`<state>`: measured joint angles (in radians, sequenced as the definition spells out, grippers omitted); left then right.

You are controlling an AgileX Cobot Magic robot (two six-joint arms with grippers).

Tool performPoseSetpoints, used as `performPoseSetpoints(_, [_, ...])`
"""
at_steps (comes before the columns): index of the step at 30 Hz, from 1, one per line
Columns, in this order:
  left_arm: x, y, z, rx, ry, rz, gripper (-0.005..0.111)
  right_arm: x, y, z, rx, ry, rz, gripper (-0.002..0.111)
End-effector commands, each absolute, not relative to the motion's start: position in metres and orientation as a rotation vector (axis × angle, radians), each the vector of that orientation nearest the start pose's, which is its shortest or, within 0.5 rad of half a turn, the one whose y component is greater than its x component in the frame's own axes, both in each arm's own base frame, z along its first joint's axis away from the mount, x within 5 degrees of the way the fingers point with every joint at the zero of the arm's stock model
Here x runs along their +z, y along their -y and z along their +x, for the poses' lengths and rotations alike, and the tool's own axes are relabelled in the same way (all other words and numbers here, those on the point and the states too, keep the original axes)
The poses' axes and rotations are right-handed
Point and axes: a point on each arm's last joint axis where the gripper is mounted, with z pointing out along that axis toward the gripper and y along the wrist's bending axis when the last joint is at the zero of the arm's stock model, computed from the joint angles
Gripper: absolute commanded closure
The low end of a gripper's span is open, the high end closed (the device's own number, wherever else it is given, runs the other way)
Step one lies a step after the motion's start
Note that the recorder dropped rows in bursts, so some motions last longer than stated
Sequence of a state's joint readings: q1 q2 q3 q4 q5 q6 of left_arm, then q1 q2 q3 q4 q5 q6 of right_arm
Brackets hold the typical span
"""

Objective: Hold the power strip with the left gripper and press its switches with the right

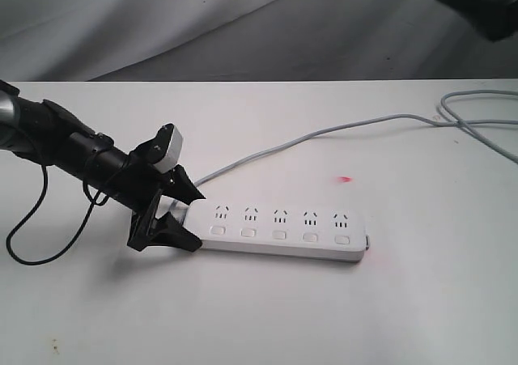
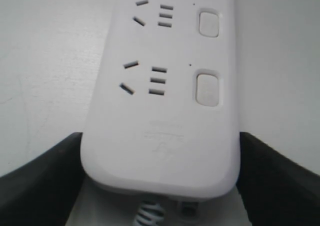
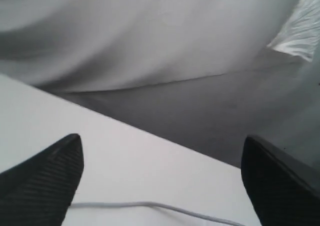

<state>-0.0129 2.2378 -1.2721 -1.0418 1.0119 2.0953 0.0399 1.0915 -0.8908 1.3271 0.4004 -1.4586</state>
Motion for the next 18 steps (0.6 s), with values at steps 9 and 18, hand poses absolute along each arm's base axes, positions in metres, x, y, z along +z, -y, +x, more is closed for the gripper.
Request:
performPoseSetpoints(9, [0.08,0.071,0.382,-0.844,-1.924,1.587,0.066,0.425,-0.039,0.155,0.271,-1.477,-0.364,0.051])
performPoseSetpoints(18, [0.08,0.071,0.382,-0.844,-1.924,1.587,0.066,0.441,-0.047,0.098,0.437,-1.377,-0.39,0.089])
